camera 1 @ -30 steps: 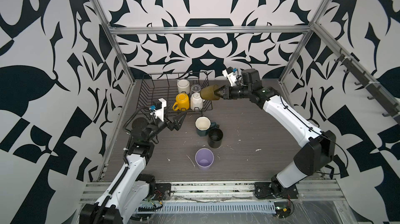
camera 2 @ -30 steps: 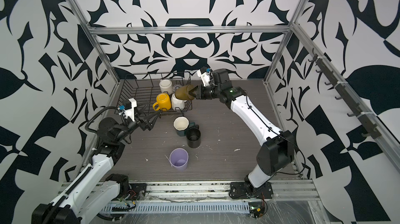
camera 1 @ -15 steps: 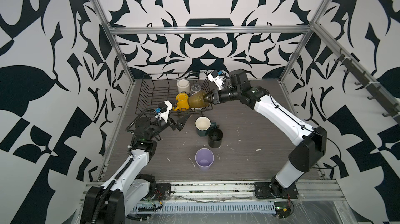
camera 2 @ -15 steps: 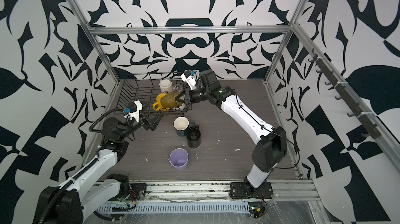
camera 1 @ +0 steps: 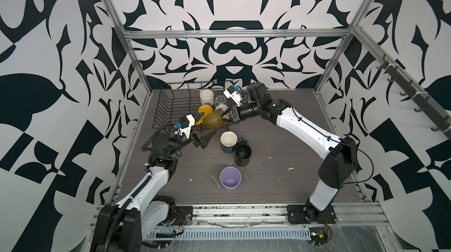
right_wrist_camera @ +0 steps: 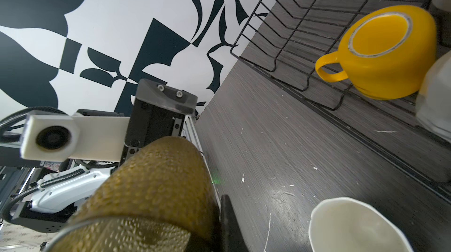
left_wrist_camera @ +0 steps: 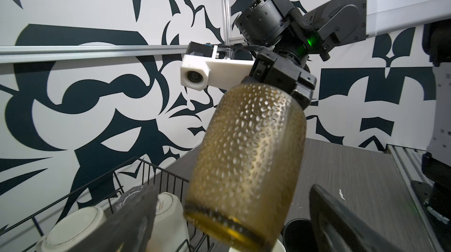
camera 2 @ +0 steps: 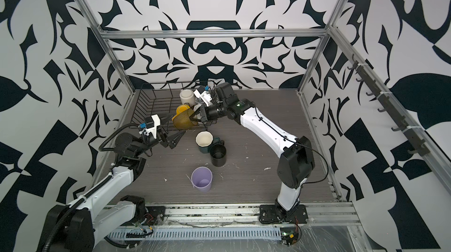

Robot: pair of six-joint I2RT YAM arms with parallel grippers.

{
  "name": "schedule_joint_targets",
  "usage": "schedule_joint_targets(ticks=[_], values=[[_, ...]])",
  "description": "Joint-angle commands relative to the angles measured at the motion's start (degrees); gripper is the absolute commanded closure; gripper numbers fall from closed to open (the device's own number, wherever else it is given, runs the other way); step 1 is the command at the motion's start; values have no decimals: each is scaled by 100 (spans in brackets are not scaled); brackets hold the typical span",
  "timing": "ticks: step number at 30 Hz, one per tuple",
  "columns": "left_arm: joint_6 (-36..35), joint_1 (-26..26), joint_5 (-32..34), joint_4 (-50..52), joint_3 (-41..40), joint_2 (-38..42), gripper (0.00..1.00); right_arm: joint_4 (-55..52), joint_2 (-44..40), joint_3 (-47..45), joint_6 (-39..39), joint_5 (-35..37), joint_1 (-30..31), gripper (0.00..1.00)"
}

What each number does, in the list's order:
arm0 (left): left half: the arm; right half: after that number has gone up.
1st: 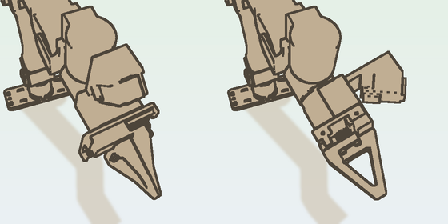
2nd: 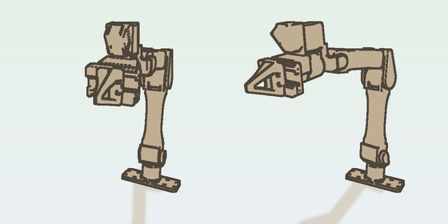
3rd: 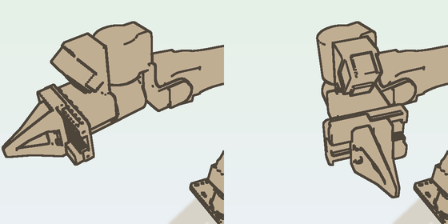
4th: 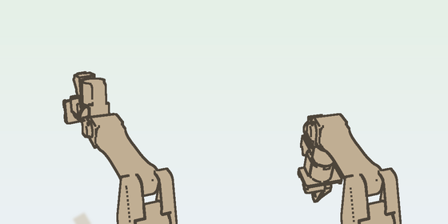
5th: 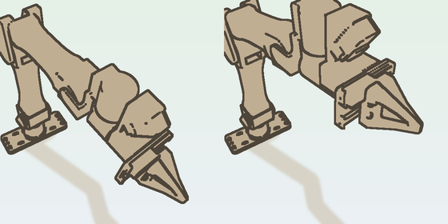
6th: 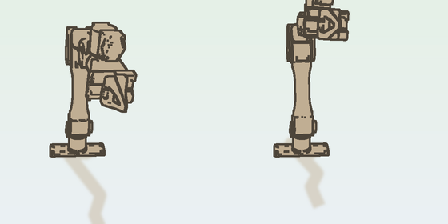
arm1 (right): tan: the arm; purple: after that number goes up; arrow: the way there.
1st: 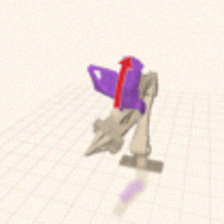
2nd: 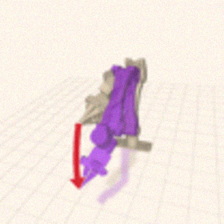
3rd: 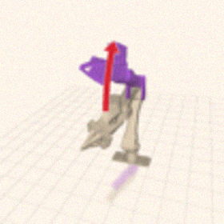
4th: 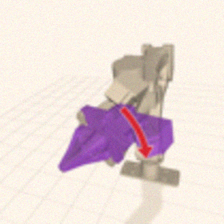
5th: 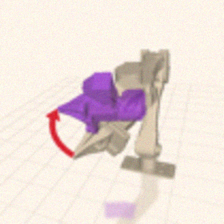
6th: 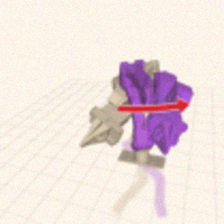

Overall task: Load cups into a dish rack
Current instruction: Place the cup upside down at the dish rack.

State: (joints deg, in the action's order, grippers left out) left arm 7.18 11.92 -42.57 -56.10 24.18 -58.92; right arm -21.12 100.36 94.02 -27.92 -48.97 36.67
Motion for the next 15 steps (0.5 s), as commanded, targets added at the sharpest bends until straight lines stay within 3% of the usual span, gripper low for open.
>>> schedule_joint_targets(ticks=[1,15], values=[[202,12,-281,-458,130,-66,2,545,-152,47,-228,-297,57,100],[633,12,-424,-1129,130,-235,2,873,-37,-92,-526,-393,168,100]])
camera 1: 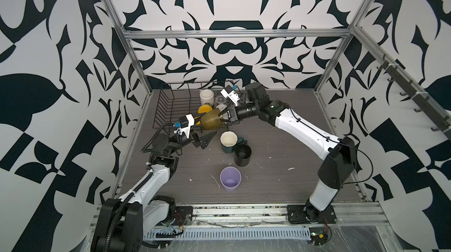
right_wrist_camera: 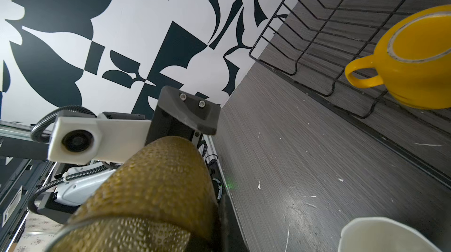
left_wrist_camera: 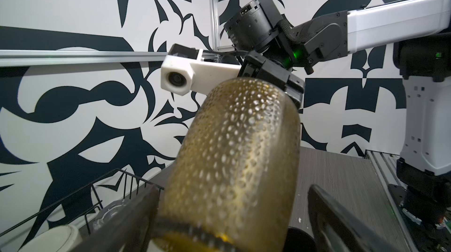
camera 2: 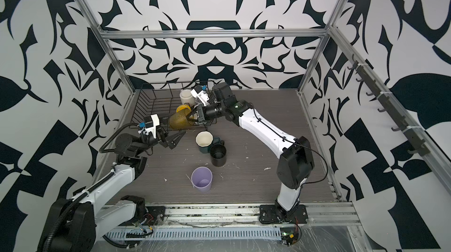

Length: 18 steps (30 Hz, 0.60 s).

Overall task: Load cups into a dish rack
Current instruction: Place the cup upside down at the dish rack.

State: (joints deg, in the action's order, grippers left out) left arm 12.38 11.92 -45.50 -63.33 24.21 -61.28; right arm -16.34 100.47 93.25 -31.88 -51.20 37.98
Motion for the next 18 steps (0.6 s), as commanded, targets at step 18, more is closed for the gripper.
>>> schedule_joint_targets(ticks=[18], values=[[302,12,-21,-320,274,-51,17,519,67,-40,-289,-160,88,100]])
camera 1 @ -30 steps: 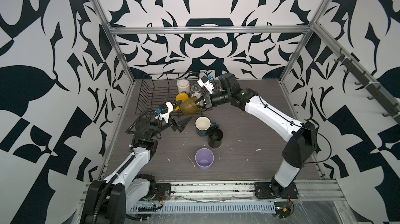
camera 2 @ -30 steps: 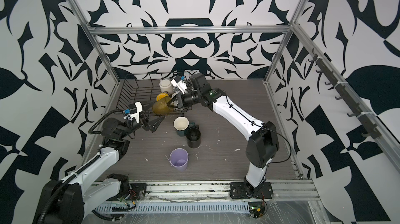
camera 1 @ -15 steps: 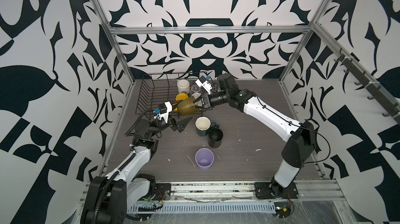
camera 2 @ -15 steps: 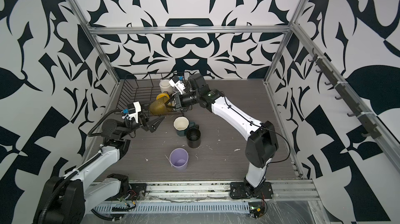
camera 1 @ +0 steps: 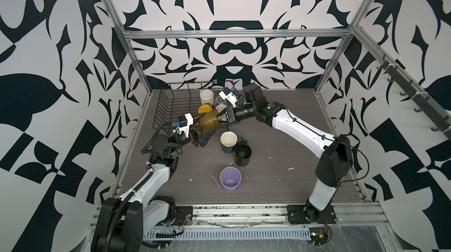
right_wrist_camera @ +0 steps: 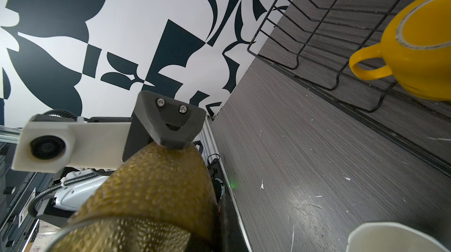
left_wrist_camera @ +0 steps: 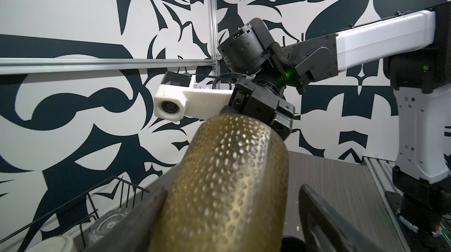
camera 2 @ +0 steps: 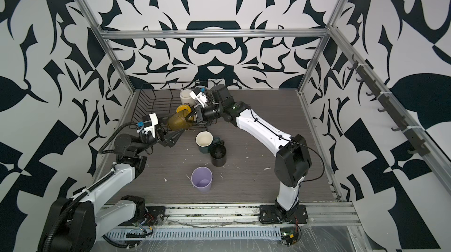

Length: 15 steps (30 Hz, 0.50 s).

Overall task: Load cups into a dish rack
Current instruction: Place the cup upside down at the dish rack.

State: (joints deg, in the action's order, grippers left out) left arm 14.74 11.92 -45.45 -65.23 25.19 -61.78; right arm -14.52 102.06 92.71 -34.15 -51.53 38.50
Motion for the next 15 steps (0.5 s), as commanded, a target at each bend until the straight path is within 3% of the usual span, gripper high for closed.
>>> schedule_joint_targets(ticks=[1,12,15], values=[[75,12,-23,-122,179,-1,20,354,-90,15,-65,-121,35,100],[-118,12,151,407,318,201,44,462,-108,28,-140,-134,34,100],[-193,12,168,524,341,243,42,646,-116,-7,-284,-215,24,100]])
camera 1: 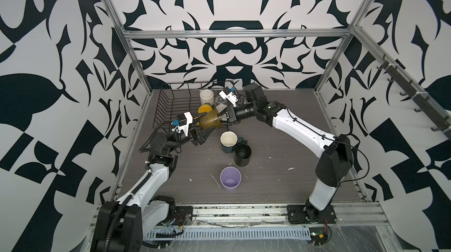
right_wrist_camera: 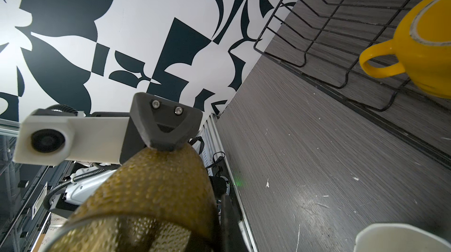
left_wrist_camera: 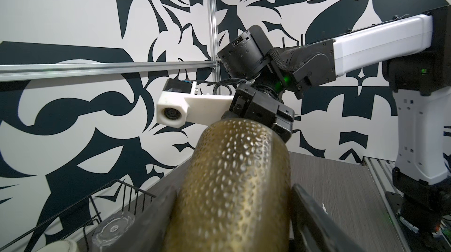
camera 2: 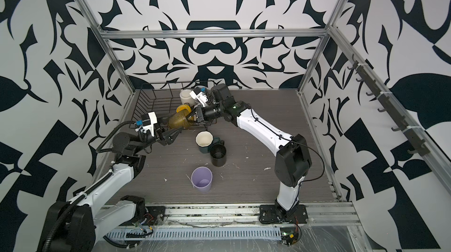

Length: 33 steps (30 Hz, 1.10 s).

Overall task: Load cups into a dish rack
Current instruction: Place the cup upside down at the dish rack.

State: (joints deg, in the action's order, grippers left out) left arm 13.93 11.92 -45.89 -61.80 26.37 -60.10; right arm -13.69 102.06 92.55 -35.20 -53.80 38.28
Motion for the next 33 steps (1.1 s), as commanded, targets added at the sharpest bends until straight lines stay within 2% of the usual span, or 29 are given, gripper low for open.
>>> schedule_joint_targets(ticks=[1,4,6,9,13,21,24,26,28,30,33], values=[[-125,12,210,202,216,77,38,616,-116,4,-214,2,54,100],[-222,12,168,239,194,53,24,645,-131,4,-231,8,55,100],[-276,10,143,172,147,26,20,664,-133,8,-250,-10,58,100],[-317,12,114,16,92,4,16,806,-138,-45,-366,-61,58,100],[-351,12,74,10,88,-11,17,900,-133,-97,-441,-93,57,100],[-340,12,118,306,227,107,36,947,-104,-192,-480,-85,56,100],[-356,12,157,498,296,152,54,947,-123,-194,-459,-76,55,100],[-369,12,273,608,329,182,67,954,-134,-194,-446,-74,48,93],[-395,12,477,728,349,228,75,952,-190,-211,-414,-6,35,78],[-498,7,634,1060,433,304,81,906,-252,-252,-337,64,-11,65],[-636,12,854,1731,628,449,89,888,-380,-370,-305,220,-121,51]])
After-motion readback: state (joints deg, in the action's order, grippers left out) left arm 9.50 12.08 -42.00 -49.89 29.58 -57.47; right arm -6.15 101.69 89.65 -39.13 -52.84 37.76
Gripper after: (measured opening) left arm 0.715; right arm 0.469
